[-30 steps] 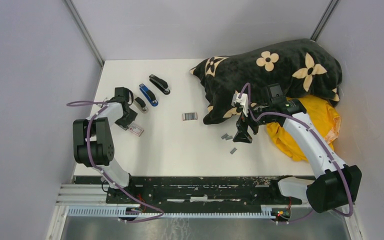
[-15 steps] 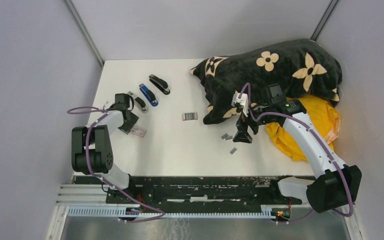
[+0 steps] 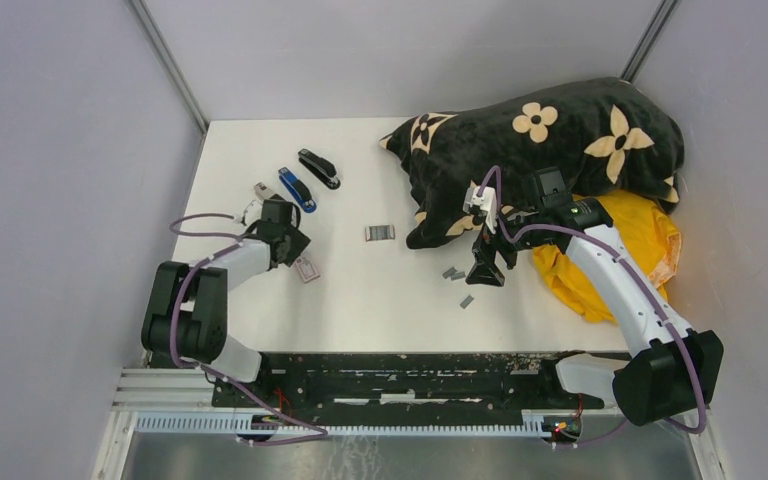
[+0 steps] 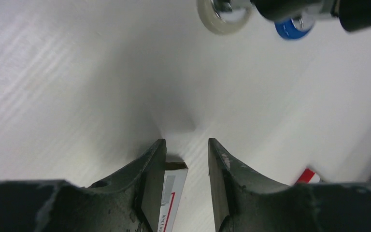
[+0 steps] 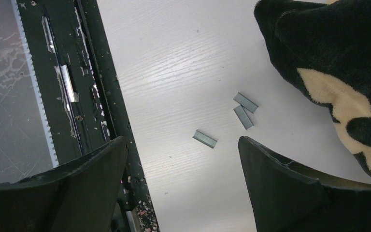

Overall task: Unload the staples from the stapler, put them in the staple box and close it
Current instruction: Move the staple box to the center of the board, then adjust the staple in the staple box.

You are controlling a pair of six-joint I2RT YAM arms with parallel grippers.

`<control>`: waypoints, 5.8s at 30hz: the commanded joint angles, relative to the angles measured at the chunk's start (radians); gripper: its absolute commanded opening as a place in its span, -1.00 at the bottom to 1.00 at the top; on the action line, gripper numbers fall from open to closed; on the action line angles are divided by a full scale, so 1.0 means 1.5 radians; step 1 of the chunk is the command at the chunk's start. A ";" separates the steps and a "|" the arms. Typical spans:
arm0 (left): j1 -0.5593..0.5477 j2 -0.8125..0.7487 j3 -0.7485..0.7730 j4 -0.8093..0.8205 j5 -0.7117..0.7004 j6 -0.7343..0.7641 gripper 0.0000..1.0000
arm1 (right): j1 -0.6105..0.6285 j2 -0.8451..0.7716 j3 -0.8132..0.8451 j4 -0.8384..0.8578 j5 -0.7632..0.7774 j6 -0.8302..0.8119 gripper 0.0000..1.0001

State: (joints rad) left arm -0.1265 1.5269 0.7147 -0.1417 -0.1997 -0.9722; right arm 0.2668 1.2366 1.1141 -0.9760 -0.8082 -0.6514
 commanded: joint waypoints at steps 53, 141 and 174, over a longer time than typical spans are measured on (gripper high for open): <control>-0.201 -0.474 -0.273 0.102 -0.019 0.173 -0.01 | 0.001 -0.019 -0.011 0.015 -0.005 -0.007 0.84; -0.307 0.092 0.168 0.120 -0.013 0.359 0.26 | 0.001 0.073 0.069 -0.109 -0.030 -0.061 0.89; -0.357 0.237 0.338 0.000 -0.094 0.393 -0.53 | 0.002 0.077 0.073 -0.120 -0.036 -0.068 0.89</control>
State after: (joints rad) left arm -0.6579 1.8568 1.1702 -0.1368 -0.3077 -0.4240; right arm 0.2684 1.3552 1.1816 -1.1458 -0.8303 -0.7353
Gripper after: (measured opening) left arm 0.246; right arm 0.942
